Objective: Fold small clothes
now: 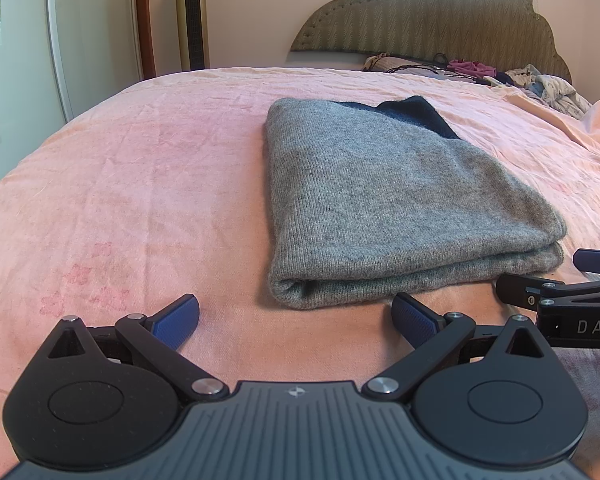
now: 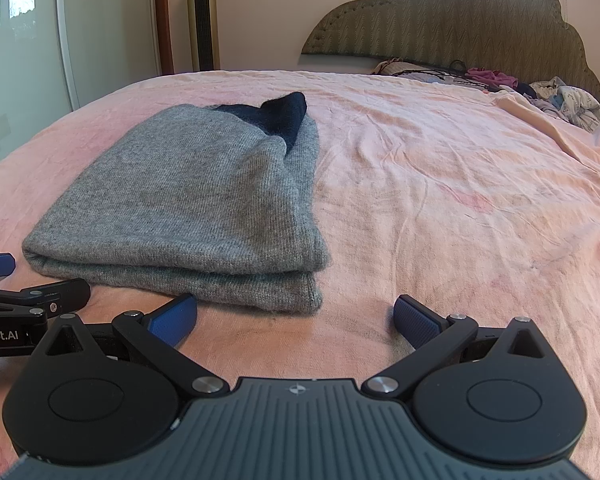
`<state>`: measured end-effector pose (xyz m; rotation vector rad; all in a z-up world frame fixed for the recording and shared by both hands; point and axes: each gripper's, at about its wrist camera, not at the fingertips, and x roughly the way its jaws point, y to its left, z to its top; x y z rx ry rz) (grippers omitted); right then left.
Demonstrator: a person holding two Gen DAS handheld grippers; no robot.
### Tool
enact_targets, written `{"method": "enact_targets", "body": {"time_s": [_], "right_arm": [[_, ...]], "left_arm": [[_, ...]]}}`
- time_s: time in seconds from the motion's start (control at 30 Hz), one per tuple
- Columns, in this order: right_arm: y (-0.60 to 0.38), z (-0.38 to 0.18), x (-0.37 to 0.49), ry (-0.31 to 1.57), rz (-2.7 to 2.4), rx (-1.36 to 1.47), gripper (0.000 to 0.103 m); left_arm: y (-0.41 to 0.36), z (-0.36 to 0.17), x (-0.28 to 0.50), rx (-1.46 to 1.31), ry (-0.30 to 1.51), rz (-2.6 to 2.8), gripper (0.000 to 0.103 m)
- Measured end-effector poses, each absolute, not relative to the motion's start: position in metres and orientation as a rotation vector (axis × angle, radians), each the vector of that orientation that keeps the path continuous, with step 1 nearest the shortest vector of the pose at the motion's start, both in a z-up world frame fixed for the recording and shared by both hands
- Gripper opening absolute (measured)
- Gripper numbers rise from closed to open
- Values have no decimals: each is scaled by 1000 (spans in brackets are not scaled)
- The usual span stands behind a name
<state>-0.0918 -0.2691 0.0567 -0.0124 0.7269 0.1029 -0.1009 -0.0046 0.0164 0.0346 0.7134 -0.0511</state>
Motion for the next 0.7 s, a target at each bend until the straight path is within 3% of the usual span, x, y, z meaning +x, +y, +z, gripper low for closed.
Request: {"method": "enact_targets", "body": {"time_s": [0.7], "right_arm": [[-269,57,-92,727,103,-12,103]], "left_arm": [[-11,18,-101,37,732,-39,103]]}}
